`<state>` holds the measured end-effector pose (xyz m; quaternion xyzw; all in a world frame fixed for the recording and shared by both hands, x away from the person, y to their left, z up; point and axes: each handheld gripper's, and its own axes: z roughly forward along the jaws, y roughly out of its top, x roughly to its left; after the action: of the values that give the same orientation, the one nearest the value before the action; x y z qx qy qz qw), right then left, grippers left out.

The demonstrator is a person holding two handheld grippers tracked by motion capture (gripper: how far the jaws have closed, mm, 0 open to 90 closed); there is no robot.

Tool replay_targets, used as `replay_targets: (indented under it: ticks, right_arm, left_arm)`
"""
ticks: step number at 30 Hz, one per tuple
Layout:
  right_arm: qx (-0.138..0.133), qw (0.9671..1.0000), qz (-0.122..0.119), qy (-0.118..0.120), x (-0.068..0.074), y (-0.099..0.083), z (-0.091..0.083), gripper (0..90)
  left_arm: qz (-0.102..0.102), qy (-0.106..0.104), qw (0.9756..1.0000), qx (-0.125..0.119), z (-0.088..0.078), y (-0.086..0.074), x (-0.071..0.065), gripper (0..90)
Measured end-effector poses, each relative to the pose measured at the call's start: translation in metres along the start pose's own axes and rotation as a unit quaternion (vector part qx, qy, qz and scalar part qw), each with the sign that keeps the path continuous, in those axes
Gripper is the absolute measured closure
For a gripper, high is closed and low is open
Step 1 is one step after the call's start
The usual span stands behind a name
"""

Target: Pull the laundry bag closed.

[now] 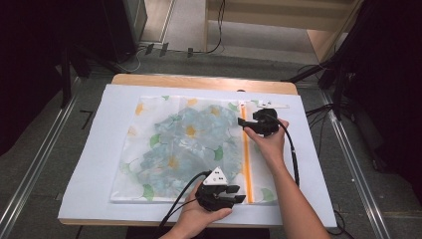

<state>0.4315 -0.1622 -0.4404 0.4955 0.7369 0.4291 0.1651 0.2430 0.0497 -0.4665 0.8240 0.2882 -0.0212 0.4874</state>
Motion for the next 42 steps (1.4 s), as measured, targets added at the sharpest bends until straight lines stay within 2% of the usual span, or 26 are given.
replay_targets:
  ticks: [3,6,9,14,19,25,31,34,36,42]
  right_arm:
    - [-0.004,1.0,-0.001,0.006,0.003,-0.009,-0.013,29.0]
    - [-0.008,0.9999,-0.005,0.014,0.006,-0.018,-0.025,26.8]
    - [-0.014,0.9997,-0.008,0.016,0.007,-0.027,-0.037,26.1]
    - [-0.02,0.9994,-0.015,0.025,0.01,-0.045,-0.056,25.5]
    - [-0.02,0.9992,-0.025,0.022,0.011,-0.063,-0.071,25.1]
    - [-0.027,0.9991,-0.023,0.025,0.011,-0.082,-0.087,24.9]
    - [-0.034,0.9991,-0.017,0.021,0.006,-0.099,-0.105,24.4]
    - [-0.036,0.9992,-0.012,0.015,0.001,-0.109,-0.115,24.2]
    - [-0.034,0.9993,-0.006,0.013,-0.002,-0.115,-0.121,24.1]
    - [-0.039,0.9992,-0.003,0.006,-0.011,-0.132,-0.14,23.9]
  left_arm:
    - [0.006,0.015,0.9999,-0.006,-0.008,-0.001,0.003,48.7]
    - [0.009,0.037,0.9992,-0.016,-0.016,-0.002,0.007,33.7]
    - [0.009,0.049,0.9985,-0.024,-0.028,-0.004,0.015,25.1]
    - [0.006,0.088,0.9954,-0.035,-0.053,-0.005,0.03,17.2]
    - [-0.001,0.107,0.9927,-0.055,-0.08,-0.01,0.047,14.0]
    - [-0.014,0.125,0.989,-0.079,-0.111,-0.018,0.066,11.2]
    - [-0.019,0.154,0.9833,-0.095,-0.145,-0.029,0.082,11.0]
    - [-0.023,0.174,0.9794,-0.1,-0.162,-0.037,0.09,11.0]
    - [-0.034,0.192,0.9752,-0.105,-0.176,-0.043,0.098,11.1]
    - [-0.047,0.23,0.9651,-0.117,-0.208,-0.06,0.113,12.8]
